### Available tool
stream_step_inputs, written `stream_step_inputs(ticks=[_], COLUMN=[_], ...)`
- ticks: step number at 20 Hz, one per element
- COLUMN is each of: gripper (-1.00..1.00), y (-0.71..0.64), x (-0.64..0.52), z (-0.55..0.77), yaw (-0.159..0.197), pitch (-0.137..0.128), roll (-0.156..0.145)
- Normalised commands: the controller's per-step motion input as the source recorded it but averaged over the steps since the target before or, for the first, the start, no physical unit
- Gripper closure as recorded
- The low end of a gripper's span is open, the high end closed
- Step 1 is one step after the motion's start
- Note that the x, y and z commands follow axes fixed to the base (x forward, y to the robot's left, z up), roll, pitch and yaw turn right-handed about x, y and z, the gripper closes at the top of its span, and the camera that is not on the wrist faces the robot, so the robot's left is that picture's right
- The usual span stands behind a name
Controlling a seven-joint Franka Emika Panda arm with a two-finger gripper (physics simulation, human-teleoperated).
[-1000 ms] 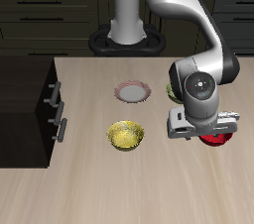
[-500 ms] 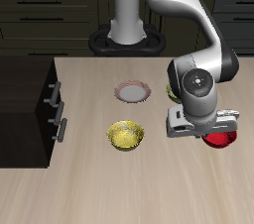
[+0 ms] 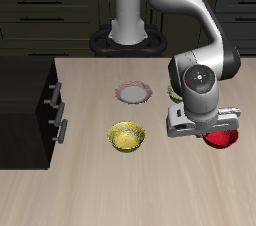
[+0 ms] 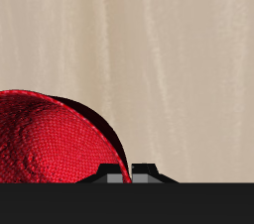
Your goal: Place the red bowl on top of the wooden cabinet
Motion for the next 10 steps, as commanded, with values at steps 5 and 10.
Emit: stream_step_inputs(ticks=[5, 10], gripper=[1.00, 1.00], y=[-0.05, -0.04], x=[-0.02, -0.04], z=[0.25, 0.22], yaw=[0.007, 0.024], pitch=[-0.043, -0.040], roll=[-0.001, -0.004])
